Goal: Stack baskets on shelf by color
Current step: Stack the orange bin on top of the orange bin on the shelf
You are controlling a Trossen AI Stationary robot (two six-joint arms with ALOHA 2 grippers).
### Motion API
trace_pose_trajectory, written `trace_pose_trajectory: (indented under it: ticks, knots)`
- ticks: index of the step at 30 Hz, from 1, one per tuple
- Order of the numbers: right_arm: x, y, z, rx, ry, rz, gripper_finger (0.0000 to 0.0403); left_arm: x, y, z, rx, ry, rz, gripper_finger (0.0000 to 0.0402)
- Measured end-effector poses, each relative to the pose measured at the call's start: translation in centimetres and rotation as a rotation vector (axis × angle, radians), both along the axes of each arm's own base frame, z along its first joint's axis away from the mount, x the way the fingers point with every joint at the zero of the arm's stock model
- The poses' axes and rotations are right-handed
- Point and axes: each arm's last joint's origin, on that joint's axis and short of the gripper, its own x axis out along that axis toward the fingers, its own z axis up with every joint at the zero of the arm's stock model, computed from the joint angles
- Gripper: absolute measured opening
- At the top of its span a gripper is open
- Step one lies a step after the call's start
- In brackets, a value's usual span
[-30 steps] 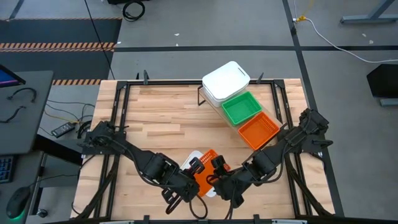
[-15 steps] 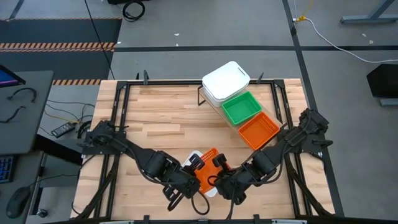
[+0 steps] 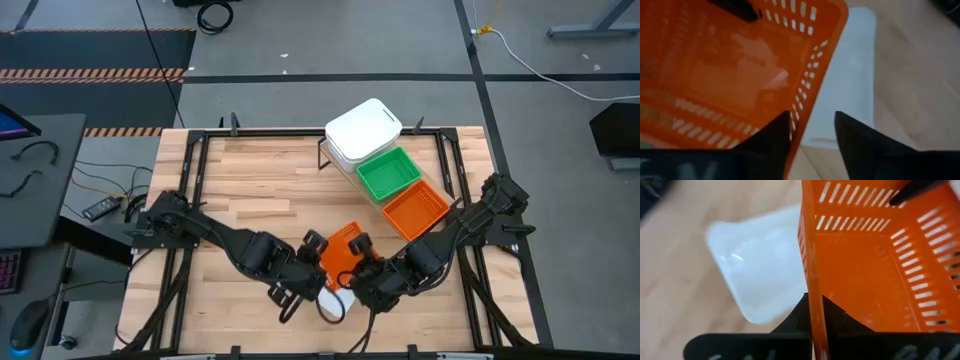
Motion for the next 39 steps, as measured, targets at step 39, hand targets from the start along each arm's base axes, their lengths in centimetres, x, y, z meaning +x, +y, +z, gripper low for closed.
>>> trace_pose_trajectory:
  ticks: [39]
  knots:
    - [-17.0, -9.7, 5.0, 0.065, 0.147, -0.239, 0.0009, -5.4, 6.6, 11.1, -0.263, -0.449, 0.296, 0.0117]
